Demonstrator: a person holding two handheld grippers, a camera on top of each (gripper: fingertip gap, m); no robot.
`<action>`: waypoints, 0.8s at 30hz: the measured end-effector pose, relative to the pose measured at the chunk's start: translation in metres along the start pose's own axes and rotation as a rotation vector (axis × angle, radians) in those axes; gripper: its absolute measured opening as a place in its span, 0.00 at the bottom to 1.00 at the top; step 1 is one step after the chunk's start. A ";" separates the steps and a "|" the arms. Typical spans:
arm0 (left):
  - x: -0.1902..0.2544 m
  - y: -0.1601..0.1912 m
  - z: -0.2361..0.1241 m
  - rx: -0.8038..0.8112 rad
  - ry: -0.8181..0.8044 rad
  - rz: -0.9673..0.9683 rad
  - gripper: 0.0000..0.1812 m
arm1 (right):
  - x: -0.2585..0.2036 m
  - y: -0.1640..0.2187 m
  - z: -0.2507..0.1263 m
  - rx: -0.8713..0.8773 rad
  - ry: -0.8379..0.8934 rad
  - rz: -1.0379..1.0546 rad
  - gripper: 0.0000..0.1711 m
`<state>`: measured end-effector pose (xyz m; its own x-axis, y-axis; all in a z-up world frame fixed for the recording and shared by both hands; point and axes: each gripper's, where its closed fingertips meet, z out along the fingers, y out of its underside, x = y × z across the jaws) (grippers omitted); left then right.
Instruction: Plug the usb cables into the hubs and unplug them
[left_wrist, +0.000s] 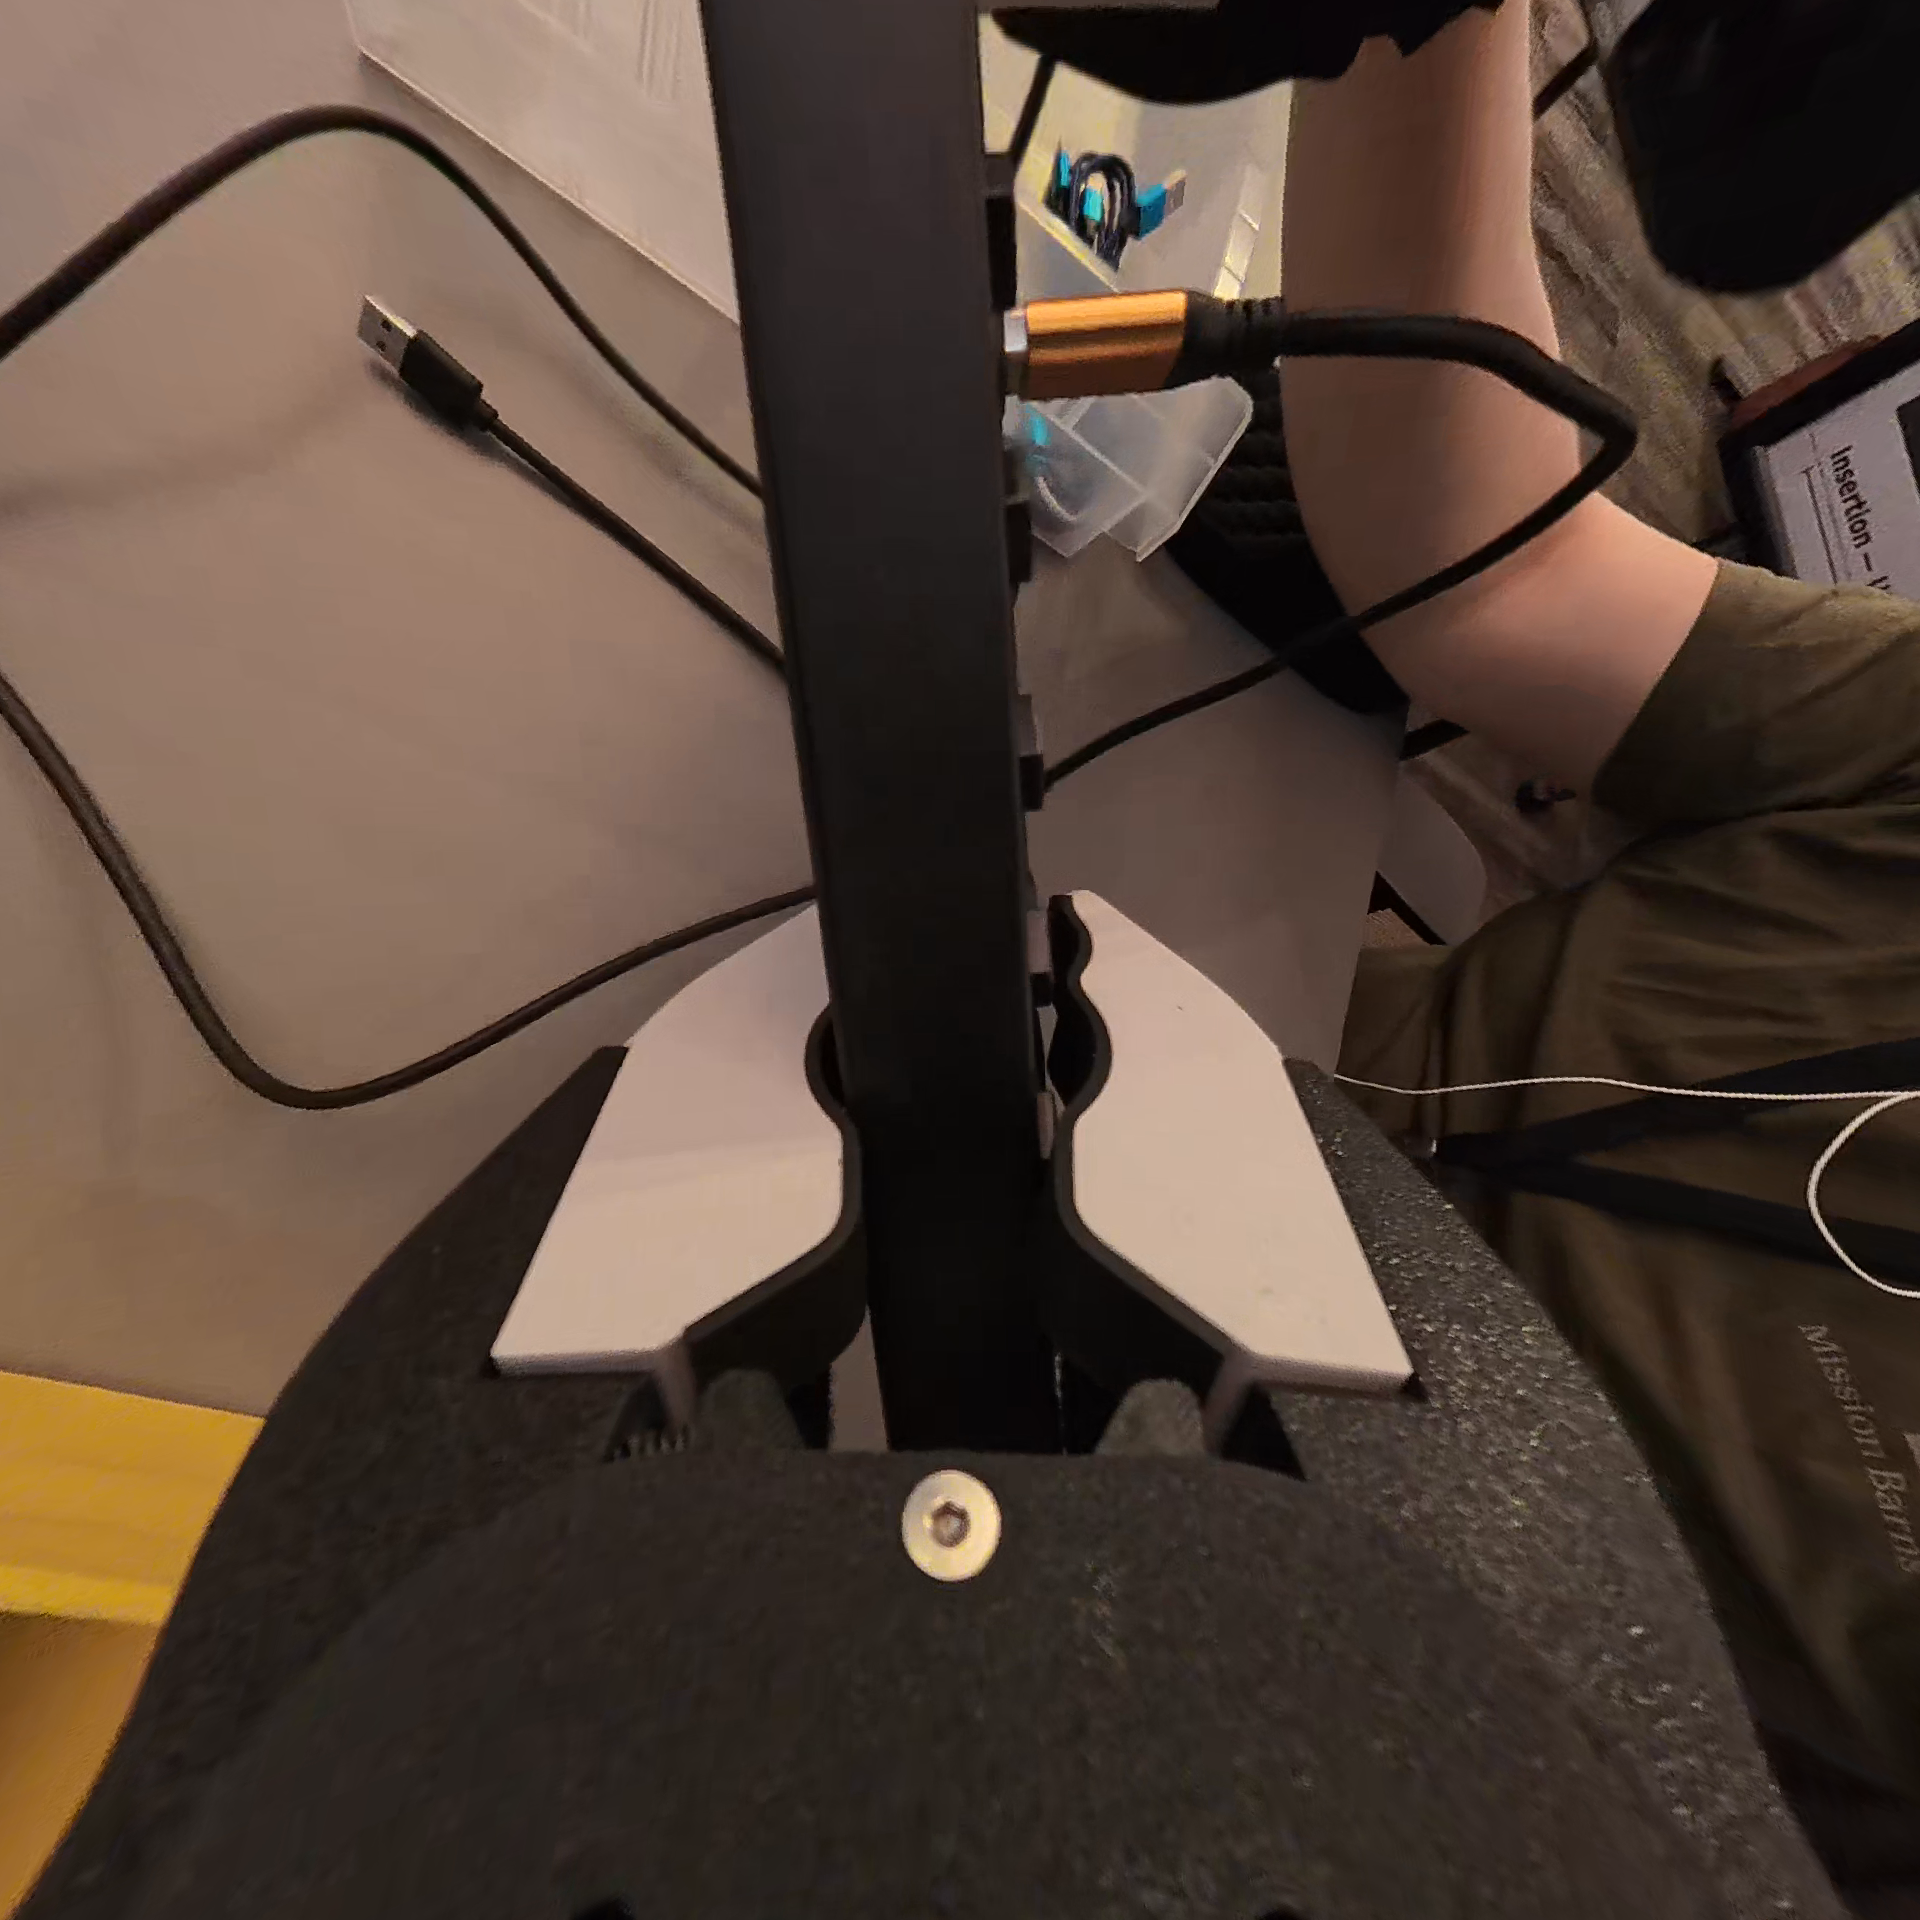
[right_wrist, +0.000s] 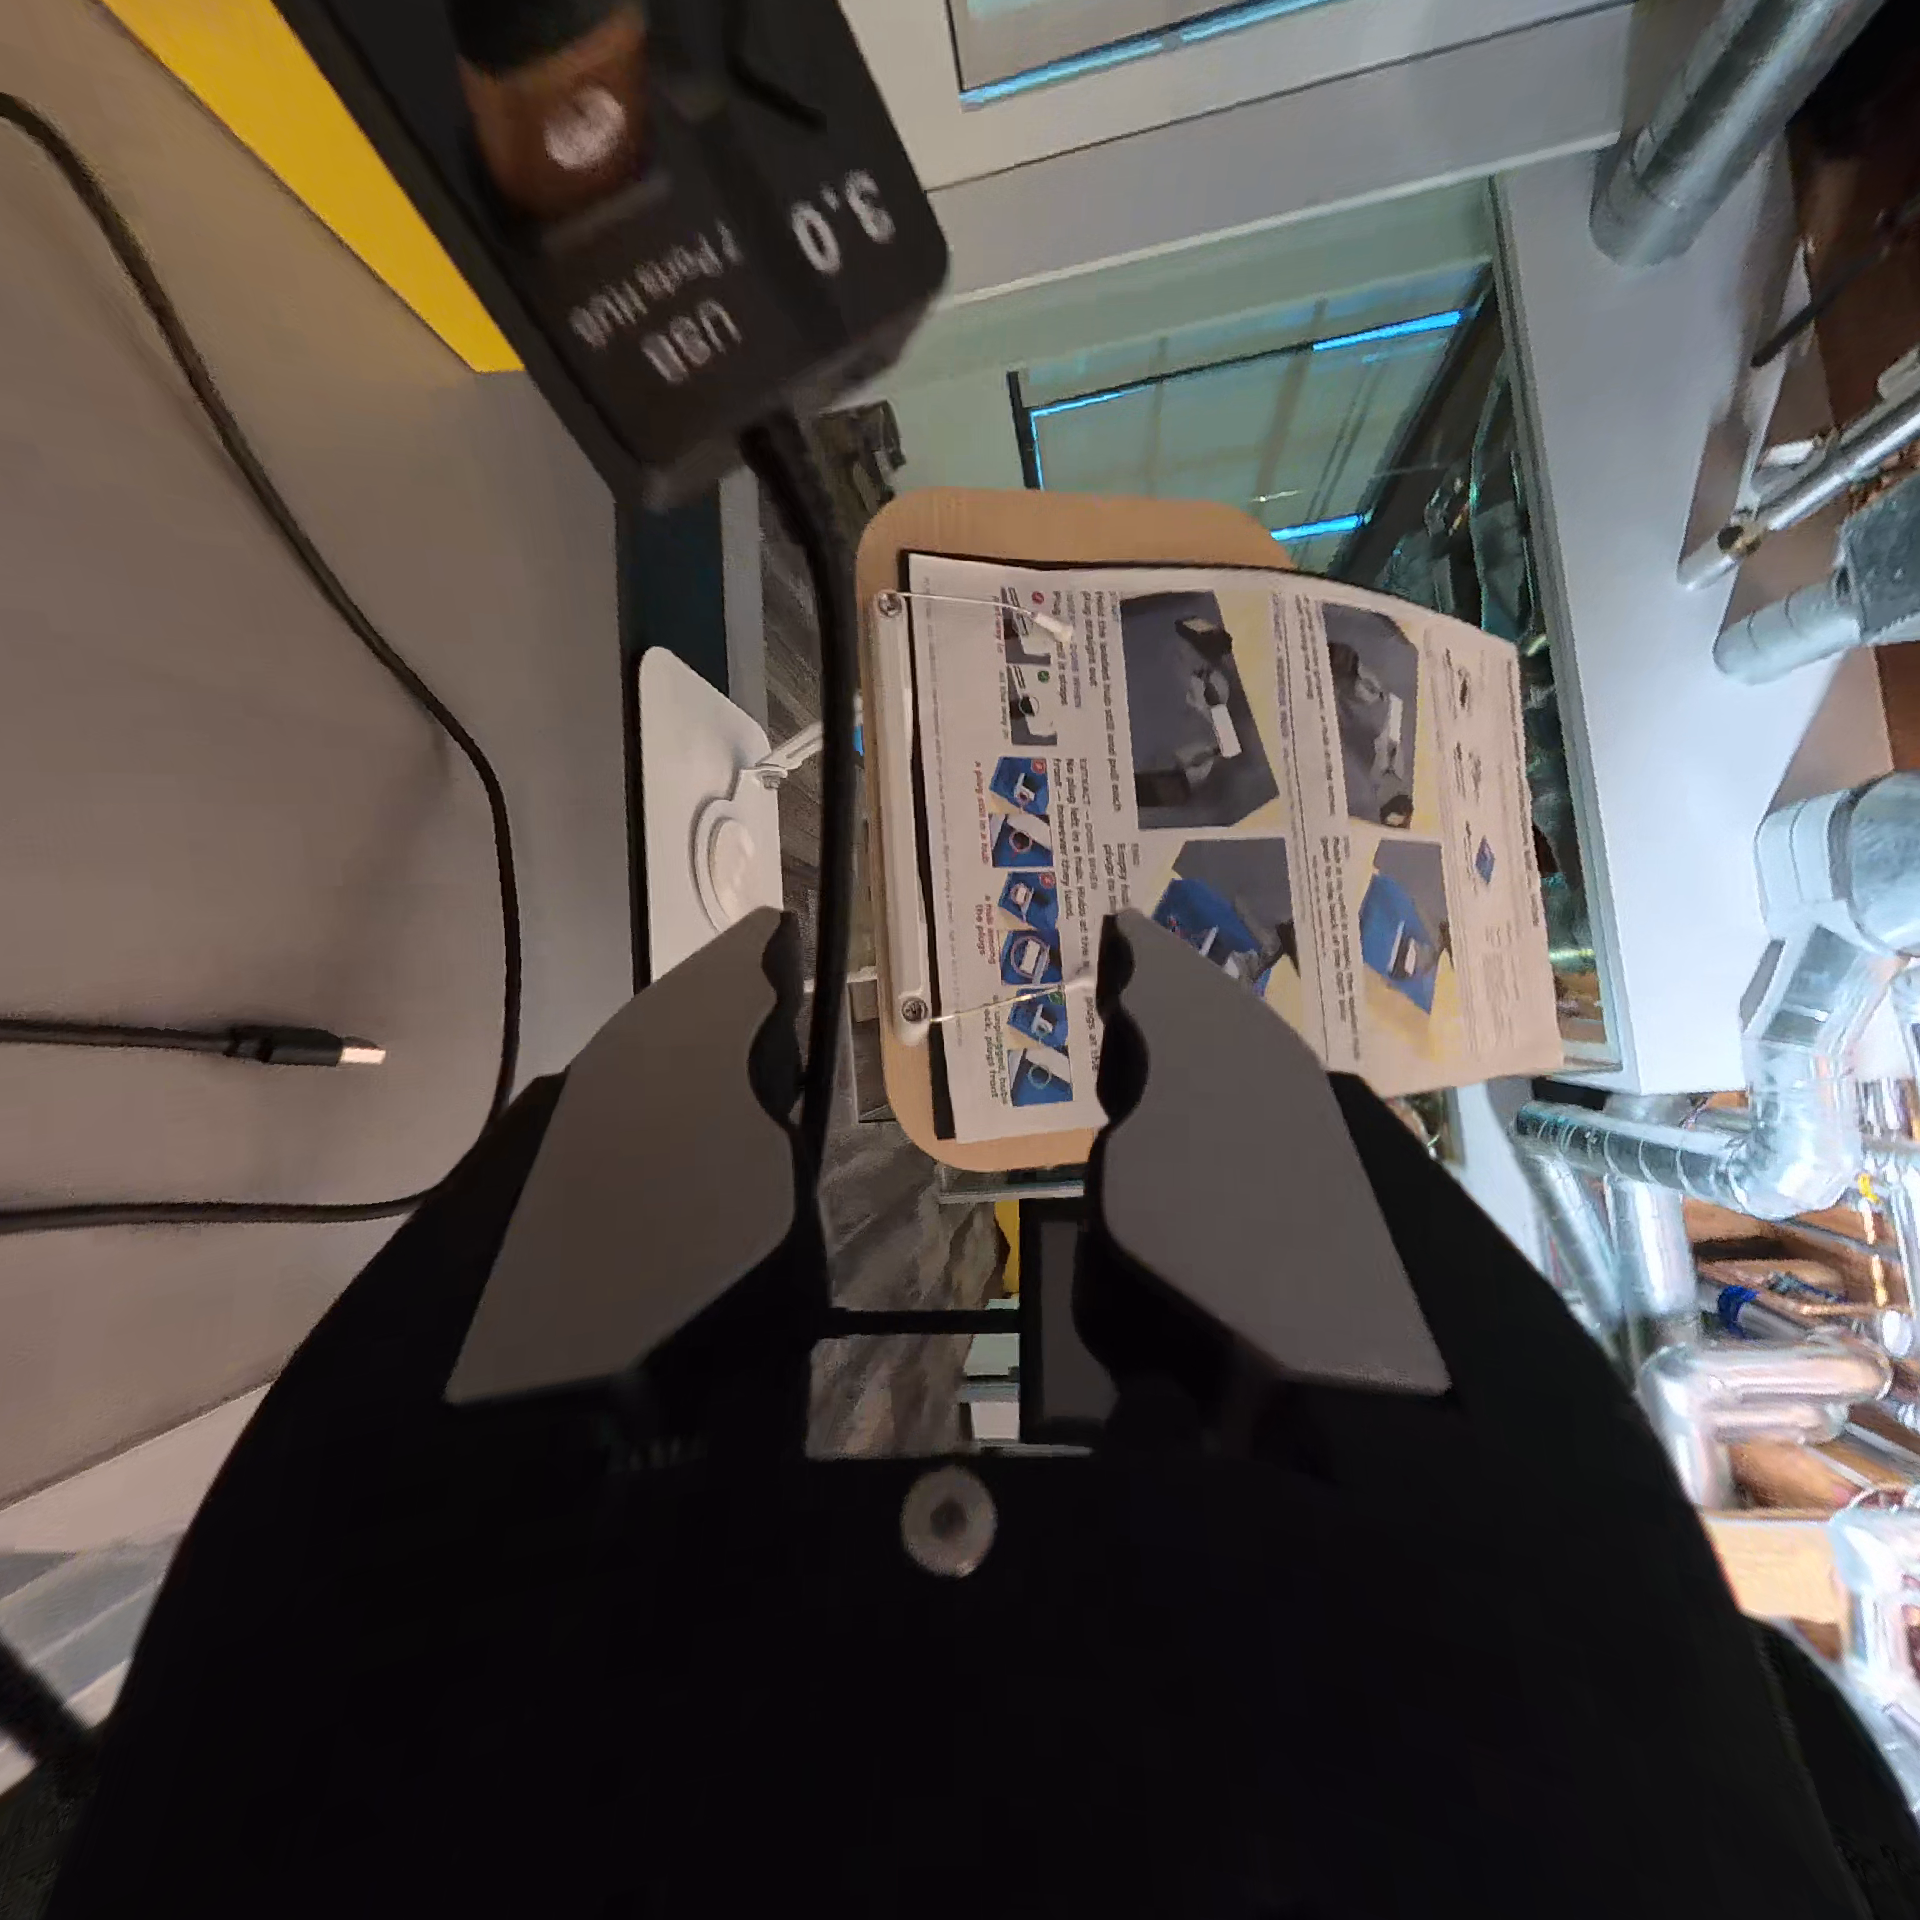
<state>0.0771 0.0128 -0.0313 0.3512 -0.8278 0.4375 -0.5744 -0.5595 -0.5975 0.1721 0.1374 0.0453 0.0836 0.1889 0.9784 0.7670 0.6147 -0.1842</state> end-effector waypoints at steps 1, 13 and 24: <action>0.001 -0.001 -0.001 0.011 0.003 0.006 0.19 | 0.004 0.004 -0.001 -0.005 0.006 0.030 0.33; 0.013 -0.007 -0.002 0.096 0.082 -0.016 0.18 | -0.001 0.017 -0.018 -0.027 -0.150 0.195 0.27; 0.006 -0.007 -0.020 0.165 0.092 -0.079 0.18 | -0.037 -0.016 -0.041 0.045 -0.511 0.378 0.25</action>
<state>0.0686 0.0130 -0.0108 0.3168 -0.7781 0.5424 -0.4162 -0.6280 -0.6576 0.1830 0.0894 0.0160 0.0204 0.7335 0.6793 0.7154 0.4639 -0.5225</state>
